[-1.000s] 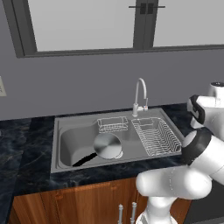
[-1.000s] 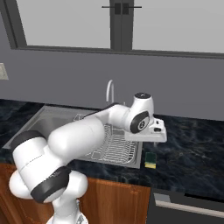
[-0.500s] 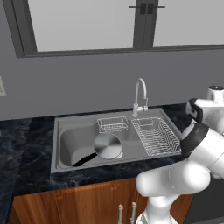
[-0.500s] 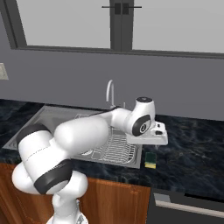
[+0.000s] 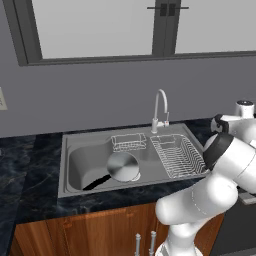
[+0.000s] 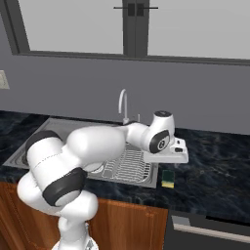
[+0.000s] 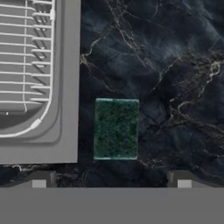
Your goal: Pick the pan and sponge and place them into the sink. Then turn on the water.
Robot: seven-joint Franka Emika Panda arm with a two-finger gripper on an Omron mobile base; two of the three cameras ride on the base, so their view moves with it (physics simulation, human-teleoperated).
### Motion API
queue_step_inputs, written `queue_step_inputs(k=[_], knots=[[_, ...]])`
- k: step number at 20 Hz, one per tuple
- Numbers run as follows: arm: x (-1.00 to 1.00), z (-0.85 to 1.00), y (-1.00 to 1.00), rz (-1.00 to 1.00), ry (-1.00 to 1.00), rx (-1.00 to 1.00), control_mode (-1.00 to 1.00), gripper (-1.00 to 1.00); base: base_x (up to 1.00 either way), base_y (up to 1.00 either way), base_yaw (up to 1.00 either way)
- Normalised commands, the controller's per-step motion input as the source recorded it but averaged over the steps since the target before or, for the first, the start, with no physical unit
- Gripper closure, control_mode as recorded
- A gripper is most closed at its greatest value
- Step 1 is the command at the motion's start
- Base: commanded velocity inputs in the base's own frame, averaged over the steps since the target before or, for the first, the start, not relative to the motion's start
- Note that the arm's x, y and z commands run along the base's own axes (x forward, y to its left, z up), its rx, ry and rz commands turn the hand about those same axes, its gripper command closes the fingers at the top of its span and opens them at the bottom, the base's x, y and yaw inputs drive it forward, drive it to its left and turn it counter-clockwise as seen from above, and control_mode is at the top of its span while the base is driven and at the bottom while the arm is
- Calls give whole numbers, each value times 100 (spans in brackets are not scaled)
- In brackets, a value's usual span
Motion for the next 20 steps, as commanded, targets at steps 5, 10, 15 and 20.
queue_step_inputs(k=[5,10,15,20], knots=[[12,-14,-6,2,-1,1,-100,-100,0,0,0],[10,-14,-1,2,-1,1,-100,-100,0,0,0],[3,-16,-5,1,0,1,-100,-100,0,0,0],[1,-16,-9,0,0,1,-100,-100,0,0,0]])
